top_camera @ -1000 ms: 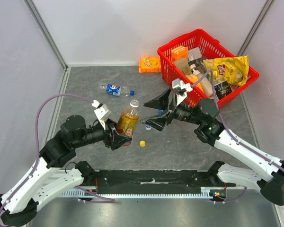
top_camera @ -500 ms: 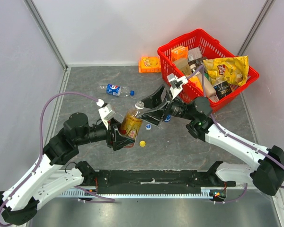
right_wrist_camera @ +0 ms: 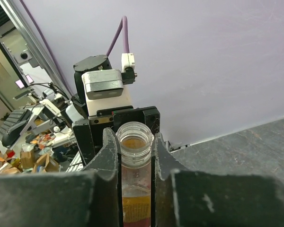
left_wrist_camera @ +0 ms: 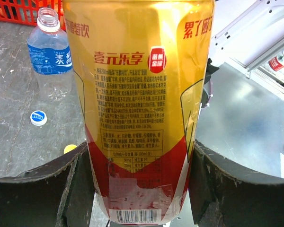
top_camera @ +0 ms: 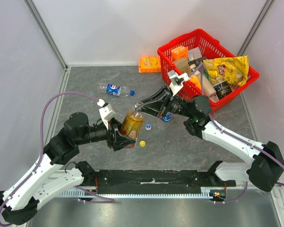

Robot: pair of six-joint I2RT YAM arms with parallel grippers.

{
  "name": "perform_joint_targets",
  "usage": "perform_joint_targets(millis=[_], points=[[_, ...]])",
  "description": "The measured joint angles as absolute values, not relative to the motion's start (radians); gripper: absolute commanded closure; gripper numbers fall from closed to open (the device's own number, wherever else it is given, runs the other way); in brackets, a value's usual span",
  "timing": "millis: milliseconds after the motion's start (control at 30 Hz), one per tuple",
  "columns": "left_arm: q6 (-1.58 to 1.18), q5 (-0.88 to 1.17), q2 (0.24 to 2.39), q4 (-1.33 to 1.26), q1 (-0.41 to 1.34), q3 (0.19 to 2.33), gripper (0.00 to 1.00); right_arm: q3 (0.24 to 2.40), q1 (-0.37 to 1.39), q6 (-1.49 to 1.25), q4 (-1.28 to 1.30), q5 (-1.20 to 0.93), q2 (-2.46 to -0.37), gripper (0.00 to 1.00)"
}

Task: Unscrew the bottle caps
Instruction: Place the plastic bottle at the center of the board.

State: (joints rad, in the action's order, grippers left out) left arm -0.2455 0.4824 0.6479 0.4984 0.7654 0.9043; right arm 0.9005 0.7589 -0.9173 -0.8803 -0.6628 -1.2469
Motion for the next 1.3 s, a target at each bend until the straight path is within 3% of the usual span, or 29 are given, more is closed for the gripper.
perform_joint_targets(millis=[100, 133, 200, 267, 433, 467, 1000, 1300], points=[[-0.242, 0.478, 0.651, 0.497, 0.765, 0.904, 0.88, 0.900, 0.757, -0.911, -0.880, -0.665, -1.246, 1.00], [-0.240, 0.474, 0.654, 0.498, 0.765, 0.904, 0.78, 0.900, 0.757, -0.914, -0.872, -0.661, -1.245, 1.00], [-0.238, 0.472, 0.662, 0.498, 0.765, 0.904, 0.43, 0.900, 0.757, -0.911, -0.858, -0.655, -1.241, 1.00], [-0.238, 0.473, 0.668, 0.499, 0.765, 0.904, 0.29, 0.900, 0.757, -0.899, -0.835, -0.652, -1.232, 1.00], [-0.234, 0.473, 0.679, 0.511, 0.765, 0.904, 0.19, 0.900, 0.760, -0.850, -0.774, -0.651, -1.211, 1.00], [-0.233, 0.469, 0.682, 0.516, 0.765, 0.904, 0.12, 0.902, 0.762, -0.833, -0.756, -0.651, -1.208, 1.00], [-0.214, 0.231, 0.683, 0.588, 0.765, 0.979, 0.06, 0.946, 0.769, -0.446, -0.329, -0.545, -1.173, 1.00], [-0.209, 0.155, 0.652, 0.598, 0.765, 0.983, 0.06, 0.901, 0.768, -0.337, -0.298, -0.362, -1.181, 1.00]])
